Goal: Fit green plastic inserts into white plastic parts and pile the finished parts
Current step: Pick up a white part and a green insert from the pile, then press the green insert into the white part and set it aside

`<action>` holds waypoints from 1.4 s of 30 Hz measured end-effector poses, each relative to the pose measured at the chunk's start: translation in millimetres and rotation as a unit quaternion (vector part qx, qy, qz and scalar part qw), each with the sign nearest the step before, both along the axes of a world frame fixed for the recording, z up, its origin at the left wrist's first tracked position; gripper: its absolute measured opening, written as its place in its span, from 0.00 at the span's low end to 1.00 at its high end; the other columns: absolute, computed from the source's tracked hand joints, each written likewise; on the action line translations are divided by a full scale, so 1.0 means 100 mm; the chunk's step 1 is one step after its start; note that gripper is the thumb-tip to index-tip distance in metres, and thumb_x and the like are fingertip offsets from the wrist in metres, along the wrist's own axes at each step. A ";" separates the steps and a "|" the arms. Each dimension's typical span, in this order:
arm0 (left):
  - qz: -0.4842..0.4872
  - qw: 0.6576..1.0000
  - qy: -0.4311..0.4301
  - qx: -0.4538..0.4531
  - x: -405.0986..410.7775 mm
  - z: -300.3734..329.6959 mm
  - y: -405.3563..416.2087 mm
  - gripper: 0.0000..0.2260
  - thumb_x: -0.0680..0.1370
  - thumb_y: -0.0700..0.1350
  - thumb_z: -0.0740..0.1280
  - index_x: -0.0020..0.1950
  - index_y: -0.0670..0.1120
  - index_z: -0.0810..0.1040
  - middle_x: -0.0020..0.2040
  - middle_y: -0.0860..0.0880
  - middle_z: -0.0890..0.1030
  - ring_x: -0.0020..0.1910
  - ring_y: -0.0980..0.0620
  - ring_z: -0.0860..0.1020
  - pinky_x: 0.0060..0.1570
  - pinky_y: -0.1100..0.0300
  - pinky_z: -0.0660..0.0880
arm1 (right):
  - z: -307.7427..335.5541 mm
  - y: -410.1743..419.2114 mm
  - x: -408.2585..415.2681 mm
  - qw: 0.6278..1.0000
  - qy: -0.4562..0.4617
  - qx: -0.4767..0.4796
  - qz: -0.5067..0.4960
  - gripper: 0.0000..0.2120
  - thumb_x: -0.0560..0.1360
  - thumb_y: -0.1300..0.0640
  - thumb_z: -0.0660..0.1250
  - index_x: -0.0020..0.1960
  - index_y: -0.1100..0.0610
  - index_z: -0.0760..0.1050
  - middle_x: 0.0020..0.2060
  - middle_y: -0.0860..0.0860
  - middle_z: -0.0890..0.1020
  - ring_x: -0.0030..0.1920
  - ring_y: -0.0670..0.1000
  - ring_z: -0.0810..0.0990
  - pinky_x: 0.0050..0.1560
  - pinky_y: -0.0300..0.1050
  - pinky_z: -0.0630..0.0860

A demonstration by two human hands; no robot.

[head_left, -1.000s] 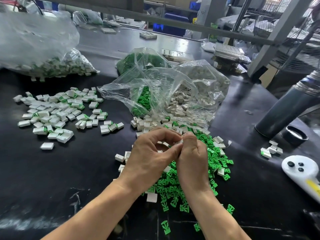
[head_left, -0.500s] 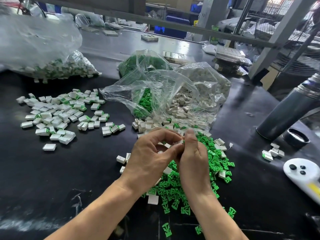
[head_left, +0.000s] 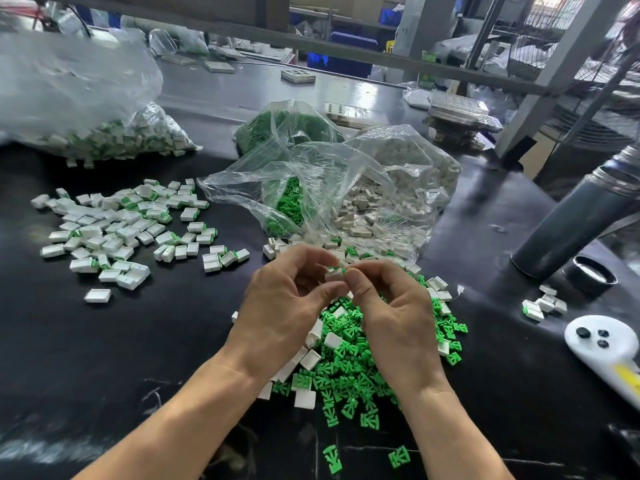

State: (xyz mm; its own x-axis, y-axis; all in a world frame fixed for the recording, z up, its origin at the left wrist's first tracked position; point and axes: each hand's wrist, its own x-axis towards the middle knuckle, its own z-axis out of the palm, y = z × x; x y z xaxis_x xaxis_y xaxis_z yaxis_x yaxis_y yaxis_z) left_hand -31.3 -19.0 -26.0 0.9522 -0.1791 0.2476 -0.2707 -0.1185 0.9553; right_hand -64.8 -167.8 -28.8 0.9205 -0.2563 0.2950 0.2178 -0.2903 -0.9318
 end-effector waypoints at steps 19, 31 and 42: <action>0.237 0.891 -0.082 0.379 0.36 -0.03 0.52 0.09 0.80 0.50 0.71 0.55 0.47 0.84 0.49 0.48 0.82 0.48 0.47 0.80 0.52 0.46 0.80 | -0.09 -0.09 0.03 0.989 0.072 -0.102 -0.079 0.07 0.79 0.47 0.72 0.43 0.46 0.80 0.38 0.37 0.83 0.38 0.42 0.80 0.35 0.32 0.74; 0.083 0.944 -0.015 0.319 0.23 -0.03 0.35 0.05 0.77 0.52 0.73 0.43 0.59 0.79 0.43 0.62 0.79 0.42 0.65 0.77 0.46 0.66 0.77 | -0.04 -0.22 0.04 0.975 0.109 -0.143 -0.128 0.15 0.78 0.39 0.70 0.41 0.48 0.79 0.31 0.43 0.81 0.33 0.41 0.78 0.35 0.39 0.71; 0.025 0.905 -0.150 0.397 0.15 -0.15 0.03 0.12 0.81 0.54 0.69 0.64 0.60 0.81 0.56 0.57 0.76 0.56 0.55 0.73 0.60 0.58 0.70 | 0.08 -0.29 -0.01 0.934 0.179 -0.296 -0.094 0.03 0.78 0.46 0.73 0.51 0.42 0.84 0.50 0.39 0.78 0.53 0.45 0.77 0.56 0.46 0.73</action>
State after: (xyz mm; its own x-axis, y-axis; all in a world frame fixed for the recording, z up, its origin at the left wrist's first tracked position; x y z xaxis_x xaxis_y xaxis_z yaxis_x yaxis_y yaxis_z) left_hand -16.6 -16.3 -40.8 0.8757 -0.3715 0.3084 -0.4783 -0.7548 0.4489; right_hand -65.5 -197.2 -21.2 0.9425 -0.3129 0.1172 -0.1840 -0.7789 -0.5996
